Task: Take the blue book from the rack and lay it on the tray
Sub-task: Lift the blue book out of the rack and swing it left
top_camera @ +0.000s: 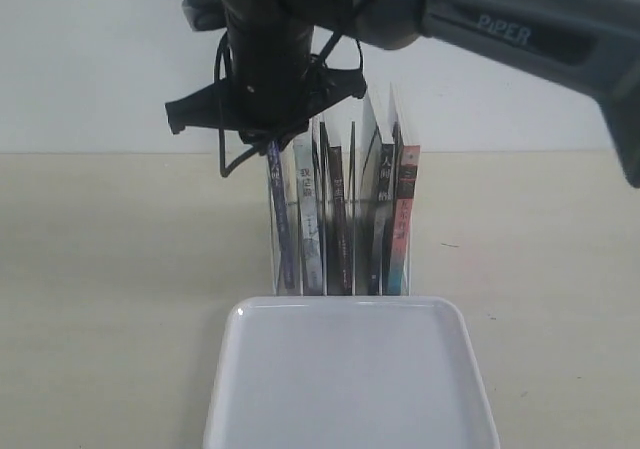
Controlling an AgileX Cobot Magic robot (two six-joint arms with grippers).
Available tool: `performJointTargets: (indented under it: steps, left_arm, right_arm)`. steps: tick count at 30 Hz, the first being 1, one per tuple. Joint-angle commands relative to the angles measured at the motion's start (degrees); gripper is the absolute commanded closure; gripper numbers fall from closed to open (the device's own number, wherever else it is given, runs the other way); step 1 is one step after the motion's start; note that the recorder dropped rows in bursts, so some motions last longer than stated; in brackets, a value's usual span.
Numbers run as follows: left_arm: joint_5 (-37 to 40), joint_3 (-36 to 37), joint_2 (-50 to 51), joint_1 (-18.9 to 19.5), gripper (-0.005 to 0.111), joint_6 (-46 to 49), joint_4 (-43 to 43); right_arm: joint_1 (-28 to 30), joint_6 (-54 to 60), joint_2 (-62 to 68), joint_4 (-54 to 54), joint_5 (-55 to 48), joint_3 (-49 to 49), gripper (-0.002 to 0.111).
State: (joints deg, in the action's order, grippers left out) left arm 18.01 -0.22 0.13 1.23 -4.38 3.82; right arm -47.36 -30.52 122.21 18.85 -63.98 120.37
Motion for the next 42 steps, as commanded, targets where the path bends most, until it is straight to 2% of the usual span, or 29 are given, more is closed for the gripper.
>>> performJointTargets:
  steps: [1, 22, 32, 36, 42]
  left_arm:
    - [-0.4, 0.2, -0.1, -0.5, 0.101, 0.1, 0.2]
    - [-0.4, 0.2, -0.1, -0.5, 0.101, 0.1, 0.2]
    - [-0.4, 0.2, -0.1, -0.5, 0.101, 0.1, 0.2]
    - [-0.4, 0.2, -0.1, -0.5, 0.101, 0.1, 0.2]
    - [-0.4, 0.2, -0.1, -0.5, 0.101, 0.1, 0.2]
  right_arm:
    - [0.2, 0.6, -5.3, 1.2, 1.9, 0.3, 0.108]
    - [0.2, 2.6, -6.7, 2.4, 2.0, 0.3, 0.108]
    - [-0.1, 3.0, -19.5, 1.3, 0.6, 0.3, 0.108]
    - [-2.9, 8.2, -22.5, -3.8, -5.0, 0.3, 0.108]
    - [-9.0, 13.1, -22.3, -7.0, -5.3, 0.3, 0.108]
